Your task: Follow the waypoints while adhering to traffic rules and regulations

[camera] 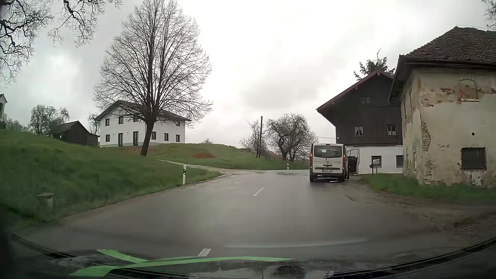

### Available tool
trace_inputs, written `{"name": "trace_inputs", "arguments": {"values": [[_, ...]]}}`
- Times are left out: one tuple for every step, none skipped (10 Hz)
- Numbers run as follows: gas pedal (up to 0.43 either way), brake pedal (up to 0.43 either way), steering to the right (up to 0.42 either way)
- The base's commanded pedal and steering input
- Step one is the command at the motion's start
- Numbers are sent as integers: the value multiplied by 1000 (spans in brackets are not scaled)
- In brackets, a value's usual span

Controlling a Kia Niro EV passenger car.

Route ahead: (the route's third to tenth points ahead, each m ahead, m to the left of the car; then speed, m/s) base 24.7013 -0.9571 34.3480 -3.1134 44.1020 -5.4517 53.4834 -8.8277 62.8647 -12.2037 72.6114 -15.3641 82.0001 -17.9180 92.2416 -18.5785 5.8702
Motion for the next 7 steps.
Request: {"name": "trace_inputs", "arguments": {"values": [[0,134,0],[0,30,-1],[0,0,0],[0,0,-1],[0,0,-1],[0,0,0],[0,0,0]]}}
